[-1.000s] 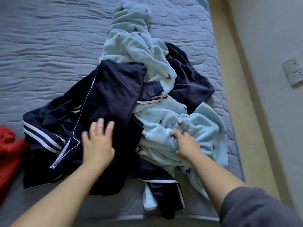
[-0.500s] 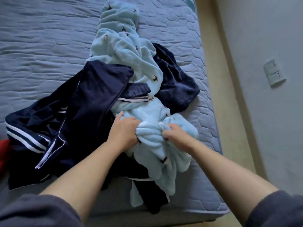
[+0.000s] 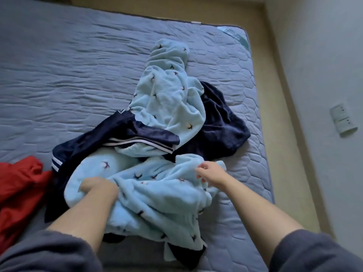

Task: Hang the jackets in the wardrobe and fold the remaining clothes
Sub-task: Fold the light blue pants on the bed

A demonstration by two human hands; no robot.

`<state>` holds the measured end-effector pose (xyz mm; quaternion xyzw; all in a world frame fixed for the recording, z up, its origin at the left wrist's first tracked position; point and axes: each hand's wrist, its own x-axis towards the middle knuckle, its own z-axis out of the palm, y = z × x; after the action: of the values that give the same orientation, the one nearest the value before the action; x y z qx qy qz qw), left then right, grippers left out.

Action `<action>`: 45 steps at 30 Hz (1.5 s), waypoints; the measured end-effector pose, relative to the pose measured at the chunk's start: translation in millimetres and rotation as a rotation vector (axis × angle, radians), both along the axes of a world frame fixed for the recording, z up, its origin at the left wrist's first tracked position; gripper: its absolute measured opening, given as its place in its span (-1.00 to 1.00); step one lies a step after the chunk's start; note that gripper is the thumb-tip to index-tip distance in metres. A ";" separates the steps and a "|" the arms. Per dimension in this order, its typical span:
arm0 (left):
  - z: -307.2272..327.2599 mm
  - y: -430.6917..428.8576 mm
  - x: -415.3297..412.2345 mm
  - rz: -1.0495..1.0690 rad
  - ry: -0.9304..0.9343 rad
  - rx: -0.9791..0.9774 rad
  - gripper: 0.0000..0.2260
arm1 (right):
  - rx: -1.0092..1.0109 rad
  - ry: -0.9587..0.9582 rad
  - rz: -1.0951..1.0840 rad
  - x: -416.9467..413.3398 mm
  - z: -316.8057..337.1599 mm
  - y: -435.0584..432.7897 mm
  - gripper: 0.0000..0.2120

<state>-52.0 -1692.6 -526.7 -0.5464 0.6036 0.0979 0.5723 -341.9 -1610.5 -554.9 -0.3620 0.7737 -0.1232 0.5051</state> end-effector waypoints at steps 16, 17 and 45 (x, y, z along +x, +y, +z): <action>-38.2 -9.1 30.7 -0.256 0.461 -0.142 -0.69 | 0.181 0.035 0.392 84.8 -54.2 -2.9 -0.41; -35.5 -10.5 36.7 -0.247 0.422 -0.049 -0.66 | 0.228 0.026 0.496 90.5 -53.3 1.3 -0.47; -45.5 4.7 -6.4 -0.452 0.542 -0.399 -0.30 | 0.064 0.362 0.199 49.8 -26.8 -8.5 -0.61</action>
<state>-58.4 -1687.9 -572.2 -0.4549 0.8447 -0.0089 0.2820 -292.1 -1619.0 -581.7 -0.4365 0.8159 0.0193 0.3787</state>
